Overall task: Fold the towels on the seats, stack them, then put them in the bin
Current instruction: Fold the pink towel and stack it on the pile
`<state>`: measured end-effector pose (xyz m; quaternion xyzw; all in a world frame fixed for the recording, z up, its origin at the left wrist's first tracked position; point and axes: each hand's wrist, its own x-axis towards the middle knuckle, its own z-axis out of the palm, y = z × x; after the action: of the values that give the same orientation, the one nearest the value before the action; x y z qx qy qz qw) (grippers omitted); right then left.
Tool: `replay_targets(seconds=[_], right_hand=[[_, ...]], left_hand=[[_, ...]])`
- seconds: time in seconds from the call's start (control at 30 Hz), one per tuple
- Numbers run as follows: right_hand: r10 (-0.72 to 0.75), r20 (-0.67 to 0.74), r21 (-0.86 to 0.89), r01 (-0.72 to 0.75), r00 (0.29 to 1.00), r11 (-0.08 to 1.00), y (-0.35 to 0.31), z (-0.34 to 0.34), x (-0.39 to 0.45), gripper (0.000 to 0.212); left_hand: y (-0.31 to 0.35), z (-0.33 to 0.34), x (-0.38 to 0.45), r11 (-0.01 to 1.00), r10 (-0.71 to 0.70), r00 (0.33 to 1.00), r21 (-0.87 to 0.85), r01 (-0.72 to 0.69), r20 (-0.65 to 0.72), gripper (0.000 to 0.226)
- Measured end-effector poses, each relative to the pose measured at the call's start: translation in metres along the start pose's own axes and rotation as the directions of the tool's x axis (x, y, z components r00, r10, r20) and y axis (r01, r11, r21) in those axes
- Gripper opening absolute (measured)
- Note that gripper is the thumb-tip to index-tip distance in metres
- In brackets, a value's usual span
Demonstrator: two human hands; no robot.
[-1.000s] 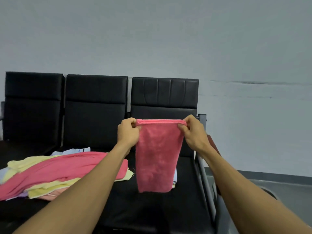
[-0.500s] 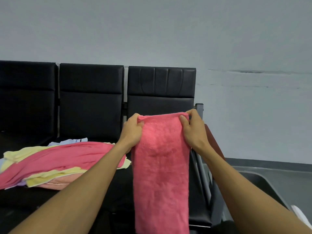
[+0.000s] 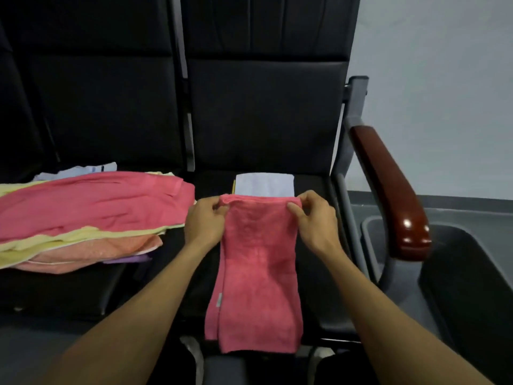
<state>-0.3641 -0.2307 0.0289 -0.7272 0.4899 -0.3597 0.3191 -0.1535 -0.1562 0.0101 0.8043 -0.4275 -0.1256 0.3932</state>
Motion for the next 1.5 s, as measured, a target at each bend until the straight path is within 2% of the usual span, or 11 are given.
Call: replay_targets(seconds=[0.2,0.3,0.47,0.67,0.87,1.03,1.1,1.17,1.3,1.4,1.5], right_hand=[[0.094,0.185,0.108,-0.116,0.978,0.987,0.031,0.025,0.013,0.019],[0.124,0.180,0.178,-0.156,0.976,0.972,0.032,0.029,0.020,0.026],[0.275,0.143,0.362,-0.309,0.951,0.880,0.031,0.030,0.023,0.045],[0.286,0.042,0.398,-0.279,0.957,0.874,0.045,0.028,0.025,0.018],[0.427,0.280,0.171,-0.482,0.860,0.859,0.071,0.031,0.013,0.035],[0.463,0.542,0.008,-0.555,0.701,0.832,0.080,0.036,-0.007,0.043],[0.447,0.549,-0.038,-0.513,0.706,0.857,0.080,0.042,-0.015,0.038],[0.419,0.500,-0.062,-0.452,0.758,0.890,0.080,0.046,-0.019,0.031],[0.387,0.464,-0.059,-0.409,0.797,0.911,0.080,0.046,-0.018,0.041],[0.376,0.490,0.009,-0.435,0.787,0.900,0.078,0.047,-0.013,0.052],[0.347,0.464,0.064,-0.421,0.815,0.905,0.081,0.047,-0.008,0.059]], left_hand=[[-0.014,0.024,0.005,0.938,-0.072,0.978,-0.319,0.133,0.197,0.028],[-0.010,0.025,0.009,0.881,-0.062,0.969,-0.444,0.166,0.239,0.026],[-0.011,0.024,0.006,0.791,-0.134,0.940,-0.537,0.291,0.312,0.060],[-0.019,0.025,0.006,0.795,-0.069,0.978,-0.582,0.174,0.197,0.010],[-0.036,0.027,-0.004,0.871,-0.127,0.819,-0.333,0.362,0.560,0.047],[-0.042,0.021,-0.016,0.945,-0.165,0.671,-0.079,0.317,0.722,0.069],[-0.047,0.023,-0.018,0.961,-0.170,0.632,-0.015,0.277,0.756,0.072],[-0.051,0.027,-0.016,0.967,-0.175,0.648,0.005,0.254,0.742,0.062],[-0.053,0.037,-0.010,0.983,-0.146,0.803,-0.007,0.184,0.578,0.024],[-0.054,0.042,-0.008,0.982,-0.143,0.830,-0.026,0.186,0.540,0.033],[-0.052,0.042,-0.007,0.965,-0.157,0.779,-0.073,0.251,0.607,0.054]])
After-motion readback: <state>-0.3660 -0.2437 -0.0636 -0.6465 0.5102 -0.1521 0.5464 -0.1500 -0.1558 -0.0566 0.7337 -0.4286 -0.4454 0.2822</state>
